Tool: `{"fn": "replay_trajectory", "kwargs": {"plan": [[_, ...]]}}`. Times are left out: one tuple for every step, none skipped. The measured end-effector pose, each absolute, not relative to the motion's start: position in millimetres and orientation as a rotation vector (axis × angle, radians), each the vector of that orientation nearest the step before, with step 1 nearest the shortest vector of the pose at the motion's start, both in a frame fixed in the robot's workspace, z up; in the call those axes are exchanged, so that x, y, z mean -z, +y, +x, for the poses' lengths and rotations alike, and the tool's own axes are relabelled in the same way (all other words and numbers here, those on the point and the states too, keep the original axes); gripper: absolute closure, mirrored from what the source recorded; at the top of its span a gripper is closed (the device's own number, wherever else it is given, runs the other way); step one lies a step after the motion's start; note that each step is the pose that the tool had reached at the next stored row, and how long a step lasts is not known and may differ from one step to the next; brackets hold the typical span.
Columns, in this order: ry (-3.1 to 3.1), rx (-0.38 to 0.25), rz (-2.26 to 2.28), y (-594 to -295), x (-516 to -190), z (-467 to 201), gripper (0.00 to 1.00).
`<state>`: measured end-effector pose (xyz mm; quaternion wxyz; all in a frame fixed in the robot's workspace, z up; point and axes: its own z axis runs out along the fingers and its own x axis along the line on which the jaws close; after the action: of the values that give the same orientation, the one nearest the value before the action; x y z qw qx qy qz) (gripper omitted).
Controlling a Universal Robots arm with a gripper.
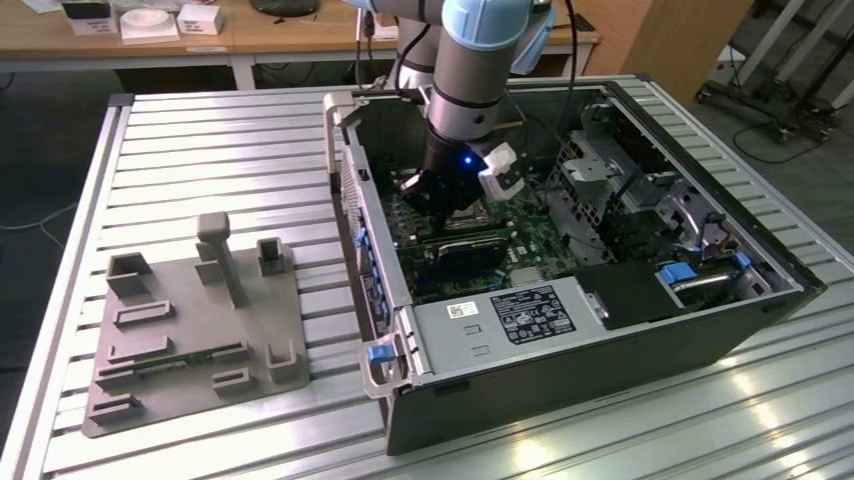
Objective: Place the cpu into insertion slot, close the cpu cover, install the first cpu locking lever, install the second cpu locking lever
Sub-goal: 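Install the second cpu locking lever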
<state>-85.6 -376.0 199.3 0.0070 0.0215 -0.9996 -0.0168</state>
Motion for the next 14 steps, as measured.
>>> {"fn": "replay_trajectory", "kwargs": {"plan": [[-3.127,0.053,0.067,-375.9,-199.2,-85.6,0.90],[-3.127,0.053,0.067,-375.9,-199.2,-85.6,0.90],[-3.126,0.052,0.067,-375.7,-199.3,-85.6,0.90],[-3.126,0.052,0.067,-375.2,-199.4,-85.7,0.90],[-3.126,0.053,0.068,-374.6,-199.4,-85.7,0.90],[-3.126,0.054,0.068,-374.1,-199.3,-85.6,0.90],[-3.126,0.057,0.069,-373.8,-199.1,-85.6,0.90],[-3.126,0.061,0.070,-373.6,-199.0,-85.6,0.90],[-3.126,0.066,0.071,-373.5,-198.8,-85.7,0.90],[-3.126,0.072,0.072,-373.4,-198.5,-85.7,0.90],[-3.126,0.080,0.074,-373.3,-198.3,-85.6,0.90],[-3.126,0.088,0.076,-373.2,-198.1,-85.5,0.90],[-3.126,0.095,0.077,-373.2,-197.9,-85.4,0.90],[-3.126,0.101,0.079,-373.2,-197.7,-85.3,0.90]]}}
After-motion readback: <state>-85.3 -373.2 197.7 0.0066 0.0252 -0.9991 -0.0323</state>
